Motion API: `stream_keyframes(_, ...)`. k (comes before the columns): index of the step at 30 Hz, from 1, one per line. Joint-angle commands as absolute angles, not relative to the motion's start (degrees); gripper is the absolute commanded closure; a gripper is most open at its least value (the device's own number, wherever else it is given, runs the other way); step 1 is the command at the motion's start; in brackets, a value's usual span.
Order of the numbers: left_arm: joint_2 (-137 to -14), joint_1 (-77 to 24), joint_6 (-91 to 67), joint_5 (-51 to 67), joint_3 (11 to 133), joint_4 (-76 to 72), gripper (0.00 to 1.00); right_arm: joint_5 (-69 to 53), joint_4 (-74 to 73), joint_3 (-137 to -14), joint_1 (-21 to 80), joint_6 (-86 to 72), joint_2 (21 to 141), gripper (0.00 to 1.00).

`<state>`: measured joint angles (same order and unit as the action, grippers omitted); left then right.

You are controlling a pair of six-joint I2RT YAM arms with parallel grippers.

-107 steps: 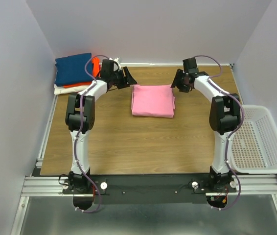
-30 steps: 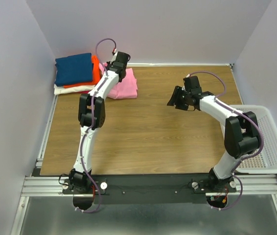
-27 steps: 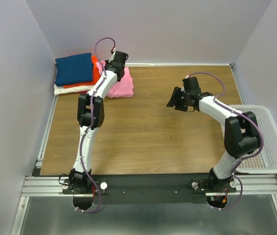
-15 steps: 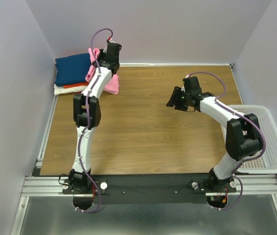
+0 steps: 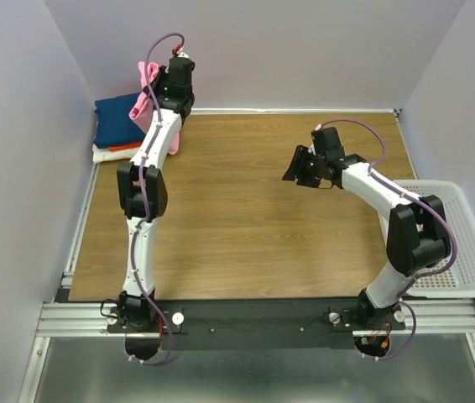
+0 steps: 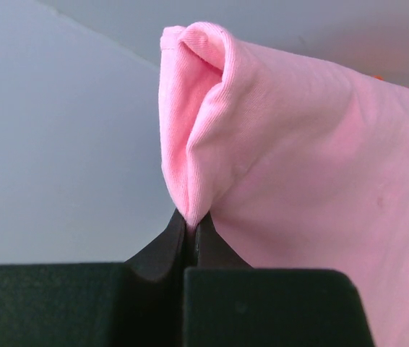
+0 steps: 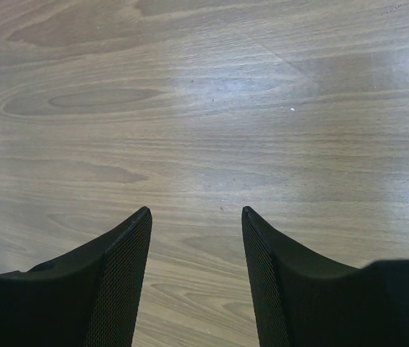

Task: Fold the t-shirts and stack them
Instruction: Neatly place the folded tshirt to the corner

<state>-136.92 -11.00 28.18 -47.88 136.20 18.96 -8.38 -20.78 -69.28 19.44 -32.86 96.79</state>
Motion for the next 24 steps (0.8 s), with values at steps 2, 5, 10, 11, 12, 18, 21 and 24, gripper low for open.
stream_keyframes(2,-131.05,-10.55,31.72,-47.37,139.31,13.72,1.00,-8.61,-23.29,-71.45,20.13,-32.08,95.80,0.40)
stream_keyframes(5,-130.34,-10.28,32.43,-47.29,139.83,12.48,1.00,-8.26,-23.55,-71.81,20.21,-32.08,95.80,0.40)
stream_keyframes(10,-129.29,-9.67,31.73,-45.36,140.01,12.74,1.00,-8.00,-24.08,-72.42,20.30,-32.08,95.89,0.40)
stream_keyframes(11,-129.03,-9.49,31.73,-45.35,140.01,12.74,1.00,-8.00,-23.99,-72.60,20.39,-32.08,95.89,0.40)
stream_keyframes(12,-128.85,-9.32,31.38,-44.92,140.10,12.83,1.00,-8.00,-24.08,-72.86,20.39,-32.17,95.98,0.41)
stream_keyframes(18,-128.49,-7.47,29.36,-42.10,139.92,13.80,1.00,-7.73,-24.43,-73.65,20.83,-32.25,96.59,0.41)
stream_keyframes(21,-129.02,-5.98,27.69,-39.47,139.40,13.80,1.00,-7.65,-24.52,-73.74,21.18,-32.43,97.03,0.41)
stream_keyframes(24,-130.60,-3.70,25.93,-36.31,139.31,14.50,1.00,-7.91,-24.70,-74.27,21.62,-32.43,98.26,0.41)
